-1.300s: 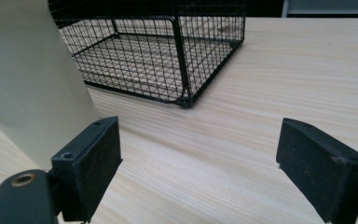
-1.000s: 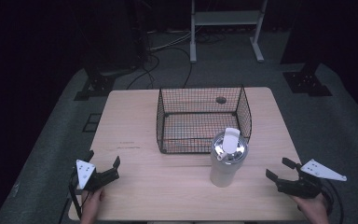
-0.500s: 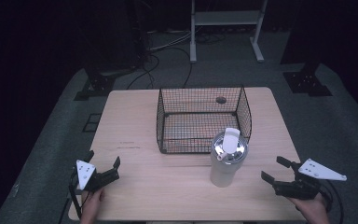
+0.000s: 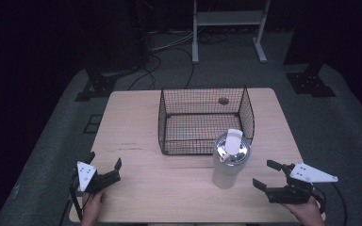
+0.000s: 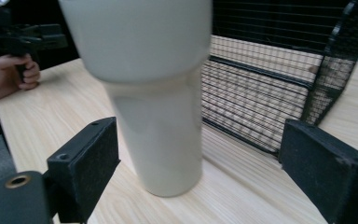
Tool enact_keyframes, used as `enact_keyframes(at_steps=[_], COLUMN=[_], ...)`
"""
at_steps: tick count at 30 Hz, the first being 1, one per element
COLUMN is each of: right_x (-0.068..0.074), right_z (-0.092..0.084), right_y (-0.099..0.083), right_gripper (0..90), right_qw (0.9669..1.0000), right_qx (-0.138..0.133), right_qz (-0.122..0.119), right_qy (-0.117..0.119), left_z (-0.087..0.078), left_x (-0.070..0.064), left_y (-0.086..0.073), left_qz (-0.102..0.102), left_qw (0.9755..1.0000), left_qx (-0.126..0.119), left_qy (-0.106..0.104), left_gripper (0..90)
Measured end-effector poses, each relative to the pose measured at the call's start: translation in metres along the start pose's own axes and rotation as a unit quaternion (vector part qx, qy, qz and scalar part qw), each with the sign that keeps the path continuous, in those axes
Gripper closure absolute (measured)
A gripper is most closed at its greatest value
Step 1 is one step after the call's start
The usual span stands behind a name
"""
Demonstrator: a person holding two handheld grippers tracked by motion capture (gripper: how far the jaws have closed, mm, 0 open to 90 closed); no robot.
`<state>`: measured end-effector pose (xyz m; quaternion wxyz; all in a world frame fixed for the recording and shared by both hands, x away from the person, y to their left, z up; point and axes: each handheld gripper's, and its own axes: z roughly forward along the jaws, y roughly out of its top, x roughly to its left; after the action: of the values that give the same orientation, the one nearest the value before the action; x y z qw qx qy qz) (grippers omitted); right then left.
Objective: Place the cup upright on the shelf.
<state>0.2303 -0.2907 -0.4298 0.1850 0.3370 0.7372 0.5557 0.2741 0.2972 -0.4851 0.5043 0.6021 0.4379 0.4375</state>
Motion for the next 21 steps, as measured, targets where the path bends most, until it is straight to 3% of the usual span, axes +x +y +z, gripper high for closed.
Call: enact_keyframes(at_steps=[15, 21], right_x=[0.016, 0.018], right_z=[0.027, 0.037], right_y=[-0.002, -0.002], right_gripper=[10.7, 10.8], right_qw=[0.9992, 0.9993], right_qx=[0.02, 0.016], right_qz=[-0.012, -0.021], right_qy=[0.031, 0.028], left_z=[0.0, 0.0], left_x=[0.0, 0.0], left_y=[0.0, 0.0], left_qz=[0.001, 0.0], left_qw=[1.0, 1.0], left_qx=[-0.001, 0.0], left_qy=[0.0, 0.0], left_gripper=[0.0, 0.0])
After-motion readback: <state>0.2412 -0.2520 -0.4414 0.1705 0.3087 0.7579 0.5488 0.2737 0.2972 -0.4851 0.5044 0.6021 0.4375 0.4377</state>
